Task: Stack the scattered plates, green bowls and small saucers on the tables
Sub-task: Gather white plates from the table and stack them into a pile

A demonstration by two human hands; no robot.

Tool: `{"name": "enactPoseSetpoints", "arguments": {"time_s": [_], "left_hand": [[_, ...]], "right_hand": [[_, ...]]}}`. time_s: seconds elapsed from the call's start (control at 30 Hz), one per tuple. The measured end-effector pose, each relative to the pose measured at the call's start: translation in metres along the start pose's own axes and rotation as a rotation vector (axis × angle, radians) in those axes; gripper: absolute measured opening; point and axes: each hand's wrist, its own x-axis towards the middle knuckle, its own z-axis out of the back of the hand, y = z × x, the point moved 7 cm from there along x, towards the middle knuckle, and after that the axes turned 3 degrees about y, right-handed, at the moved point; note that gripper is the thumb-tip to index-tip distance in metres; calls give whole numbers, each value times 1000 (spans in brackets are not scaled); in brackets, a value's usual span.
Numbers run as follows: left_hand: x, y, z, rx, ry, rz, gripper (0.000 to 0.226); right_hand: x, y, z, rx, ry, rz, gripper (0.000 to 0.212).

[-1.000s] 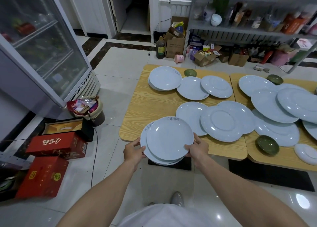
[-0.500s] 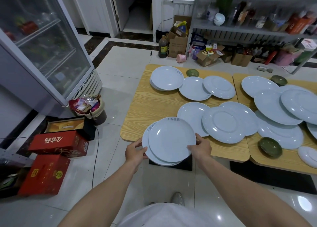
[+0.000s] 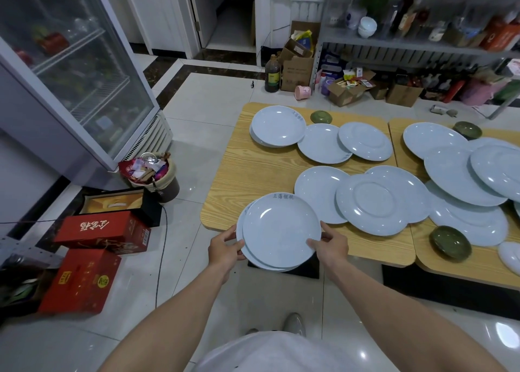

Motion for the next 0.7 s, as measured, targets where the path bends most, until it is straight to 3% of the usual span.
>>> {"name": "enactPoseSetpoints", "arguments": {"time_s": [0.37, 0.7], "left_hand": [[-7, 3, -4, -53, 2, 27, 43], [2, -6, -3, -93, -39, 25, 54]], "right_hand": [[0, -3, -11, -7, 72, 28, 62], [9, 9, -29, -9, 76, -36, 60]]}}
